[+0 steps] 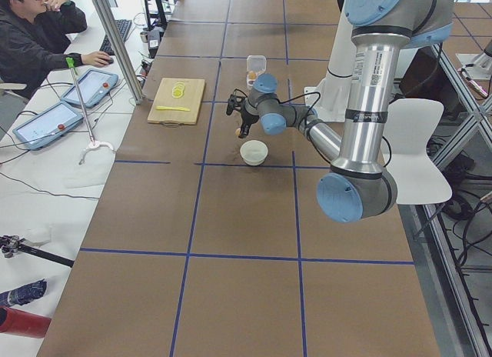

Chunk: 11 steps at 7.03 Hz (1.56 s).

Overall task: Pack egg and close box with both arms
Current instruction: 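Lift the egg with the left gripper and carry it to the carton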

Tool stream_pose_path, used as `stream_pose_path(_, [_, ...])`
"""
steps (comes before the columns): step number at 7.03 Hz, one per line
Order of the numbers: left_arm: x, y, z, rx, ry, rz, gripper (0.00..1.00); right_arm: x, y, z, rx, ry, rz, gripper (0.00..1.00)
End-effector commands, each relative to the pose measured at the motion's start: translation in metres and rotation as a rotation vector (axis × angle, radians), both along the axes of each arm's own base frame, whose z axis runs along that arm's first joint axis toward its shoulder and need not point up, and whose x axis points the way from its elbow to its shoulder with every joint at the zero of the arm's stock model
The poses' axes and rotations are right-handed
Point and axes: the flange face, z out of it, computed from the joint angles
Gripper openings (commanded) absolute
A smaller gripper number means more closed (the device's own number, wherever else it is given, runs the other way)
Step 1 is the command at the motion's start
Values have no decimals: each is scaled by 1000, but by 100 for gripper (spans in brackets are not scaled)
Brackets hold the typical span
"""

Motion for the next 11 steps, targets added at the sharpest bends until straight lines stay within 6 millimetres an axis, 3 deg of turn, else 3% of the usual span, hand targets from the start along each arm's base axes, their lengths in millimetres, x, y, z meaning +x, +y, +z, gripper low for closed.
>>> stream_pose_path(1, [33, -17, -56, -41, 112, -46, 17, 0, 0, 0, 0, -1, 0, 100])
stream_pose_path(2, [53, -22, -87, -44, 161, -48, 17, 0, 0, 1, -1, 1, 0, 100])
stream_pose_path(4, [107, 19, -129, -52, 228, -49, 17, 0, 1, 1, -3, 1, 0, 100])
stream_pose_path(6, [152, 41, -162, -44, 264, -79, 17, 0, 0, 1, -1, 1, 0, 100])
stream_pose_path(7, [167, 52, -180, -15, 279, -92, 16, 0, 0, 1, -1, 1, 0, 100])
stream_pose_path(9, [181, 53, -207, 60, 284, -93, 12, 0, 0, 0, 0, 1, 0, 100])
stream_pose_path(11, [192, 53, -215, 217, 232, -54, 12, 0, 0, 0, 0, 1, 0, 100])
